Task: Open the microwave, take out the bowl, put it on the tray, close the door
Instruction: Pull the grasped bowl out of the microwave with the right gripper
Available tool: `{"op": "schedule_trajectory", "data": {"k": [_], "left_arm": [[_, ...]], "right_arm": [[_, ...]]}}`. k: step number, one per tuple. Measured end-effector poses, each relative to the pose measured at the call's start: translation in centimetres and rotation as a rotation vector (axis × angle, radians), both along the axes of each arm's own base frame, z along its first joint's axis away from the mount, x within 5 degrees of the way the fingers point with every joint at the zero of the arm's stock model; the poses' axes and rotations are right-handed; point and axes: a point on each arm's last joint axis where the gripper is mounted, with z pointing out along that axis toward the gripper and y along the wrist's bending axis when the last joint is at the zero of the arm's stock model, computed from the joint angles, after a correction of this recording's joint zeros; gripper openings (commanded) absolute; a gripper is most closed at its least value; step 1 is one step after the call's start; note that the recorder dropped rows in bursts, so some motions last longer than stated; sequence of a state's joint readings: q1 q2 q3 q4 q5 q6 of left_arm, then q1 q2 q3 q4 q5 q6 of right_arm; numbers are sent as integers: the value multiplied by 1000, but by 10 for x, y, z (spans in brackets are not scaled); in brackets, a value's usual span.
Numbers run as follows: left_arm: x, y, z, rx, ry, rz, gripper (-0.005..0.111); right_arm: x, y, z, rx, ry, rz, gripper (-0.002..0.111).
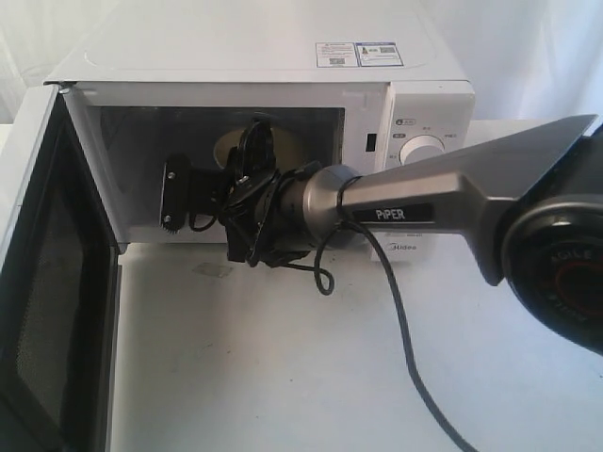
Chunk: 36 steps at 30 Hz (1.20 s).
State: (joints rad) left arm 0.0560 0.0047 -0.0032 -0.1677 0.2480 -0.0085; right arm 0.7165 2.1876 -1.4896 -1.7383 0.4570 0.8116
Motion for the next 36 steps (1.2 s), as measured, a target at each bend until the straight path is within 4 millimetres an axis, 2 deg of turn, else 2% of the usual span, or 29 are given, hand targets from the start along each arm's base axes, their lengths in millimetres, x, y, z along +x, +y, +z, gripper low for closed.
{"op": "schedule_trajectory", "data": {"k": [4, 7, 12, 15, 22, 24, 29, 36], "left_arm": [[0, 0, 0, 0, 0, 0, 0], [0, 0, 0, 0, 0, 0, 0], [0, 0, 0, 0, 0, 0, 0], [0, 0, 0, 0, 0, 0, 0], [0, 0, 0, 0, 0, 0, 0], [0, 0, 0, 0, 0, 0, 0], [0, 0, 0, 0, 0, 0, 0], [0, 0, 0, 0, 0, 0, 0]], "right_arm": [[6, -7, 0, 9, -1, -26, 48], [9, -11, 0, 39, 2, -54, 42], [11, -14, 0, 86, 13, -81, 22], [11, -12, 0, 97, 22, -73, 1], [8, -9, -1, 111, 32, -71, 0], [1, -1, 1, 134, 43, -66, 0], [-31, 23, 33, 288, 81, -130, 0], [-57, 24, 49, 385, 168, -321, 0]]}}
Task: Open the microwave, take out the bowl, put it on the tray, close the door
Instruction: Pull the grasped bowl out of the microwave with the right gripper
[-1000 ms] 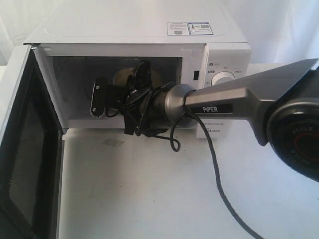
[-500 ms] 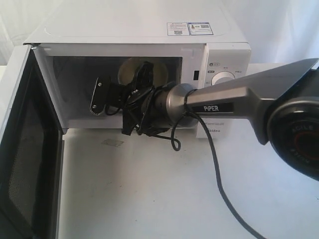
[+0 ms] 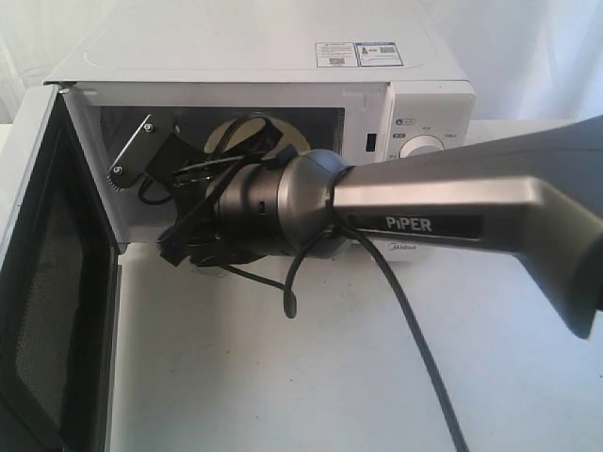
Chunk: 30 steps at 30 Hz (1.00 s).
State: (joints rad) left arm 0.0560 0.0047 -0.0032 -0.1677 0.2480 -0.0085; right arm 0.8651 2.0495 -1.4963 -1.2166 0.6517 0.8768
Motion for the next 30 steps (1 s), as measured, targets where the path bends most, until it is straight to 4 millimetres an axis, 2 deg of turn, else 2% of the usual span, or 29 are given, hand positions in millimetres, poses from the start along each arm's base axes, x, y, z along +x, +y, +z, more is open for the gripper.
{"op": "schedule_trajectory", "data": {"k": [7, 15, 24, 30], "left_arm": [[0, 0, 0, 0, 0, 0, 0], [0, 0, 0, 0, 0, 0, 0], [0, 0, 0, 0, 0, 0, 0], [0, 0, 0, 0, 0, 0, 0]], "right_arm": [[-28, -1, -5, -21, 171, -63, 0], [-67, -14, -15, -56, 301, -60, 0], [-107, -56, -18, -101, 382, -71, 0], [-128, -88, -31, -174, 423, -97, 0]]}}
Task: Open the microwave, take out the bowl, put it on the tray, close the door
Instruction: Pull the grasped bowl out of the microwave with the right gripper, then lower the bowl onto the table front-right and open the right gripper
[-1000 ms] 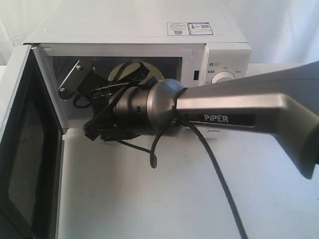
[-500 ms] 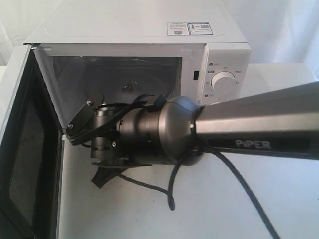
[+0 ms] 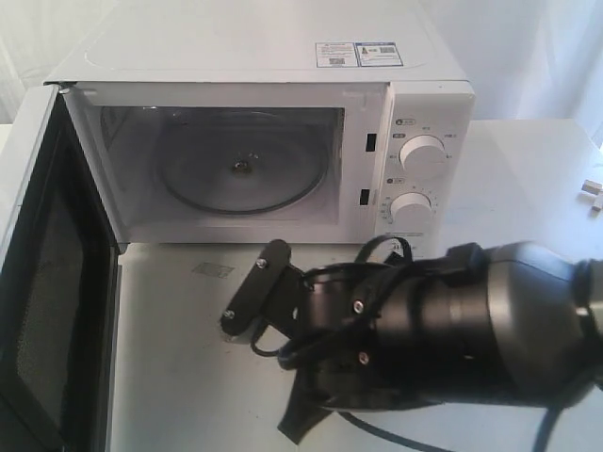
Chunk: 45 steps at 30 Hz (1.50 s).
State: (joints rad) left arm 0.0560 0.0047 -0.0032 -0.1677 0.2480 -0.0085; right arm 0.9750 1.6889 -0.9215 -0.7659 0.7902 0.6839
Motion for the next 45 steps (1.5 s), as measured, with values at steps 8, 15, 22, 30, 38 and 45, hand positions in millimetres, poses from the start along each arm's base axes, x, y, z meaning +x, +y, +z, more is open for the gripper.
{"op": "schedule_trajectory", "data": {"k": [8, 15, 22, 30, 38, 45], "left_arm": [[0, 0, 0, 0, 0, 0, 0], [0, 0, 0, 0, 0, 0, 0], [0, 0, 0, 0, 0, 0, 0], [0, 0, 0, 0, 0, 0, 0], [0, 0, 0, 0, 0, 0, 0], [0, 0, 0, 0, 0, 0, 0]], "right_arm": [[-21, -42, -14, -106, 1, -113, 0], [-40, -73, -20, -103, -11, -218, 0], [-60, -96, -16, 74, -44, -260, 0], [-72, -95, -6, 314, -38, -178, 0], [-73, -106, -8, 234, -56, -228, 0], [-74, -102, -8, 274, -45, -203, 0]]}}
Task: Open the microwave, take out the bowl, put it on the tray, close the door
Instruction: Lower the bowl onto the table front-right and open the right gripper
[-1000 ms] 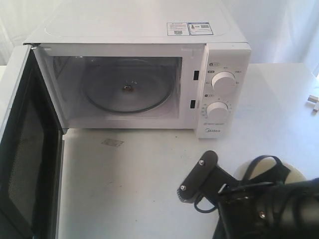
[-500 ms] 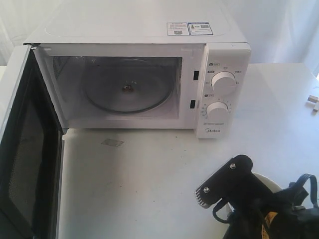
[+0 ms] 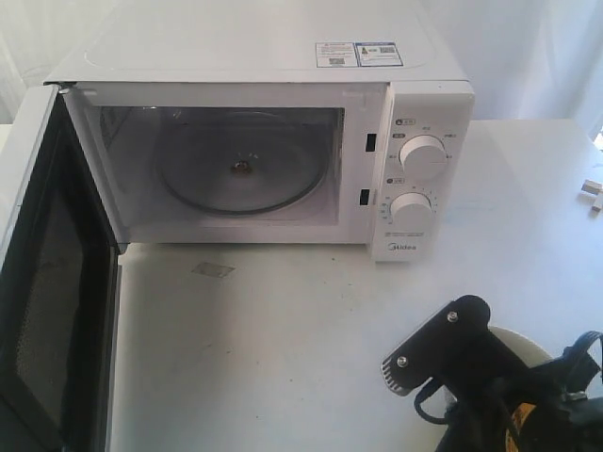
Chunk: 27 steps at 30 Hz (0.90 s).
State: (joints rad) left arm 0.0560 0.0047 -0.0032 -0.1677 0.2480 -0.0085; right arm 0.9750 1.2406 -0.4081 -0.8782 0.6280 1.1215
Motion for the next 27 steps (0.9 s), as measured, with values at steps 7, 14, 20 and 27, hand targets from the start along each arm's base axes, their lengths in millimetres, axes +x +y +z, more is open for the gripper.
{"op": "schedule_trajectory", "data": {"k": [7, 14, 20, 27], "left_arm": [[0, 0, 0, 0, 0, 0, 0], [0, 0, 0, 0, 0, 0, 0], [0, 0, 0, 0, 0, 0, 0], [0, 0, 0, 2, -2, 0, 0]], "right_arm": [[0, 4, 0, 38, 3, 26, 0], [0, 3, 0, 23, -7, 32, 0], [0, 8, 1, 66, -4, 64, 7], [-1, 15, 1, 131, 1, 111, 28]]}}
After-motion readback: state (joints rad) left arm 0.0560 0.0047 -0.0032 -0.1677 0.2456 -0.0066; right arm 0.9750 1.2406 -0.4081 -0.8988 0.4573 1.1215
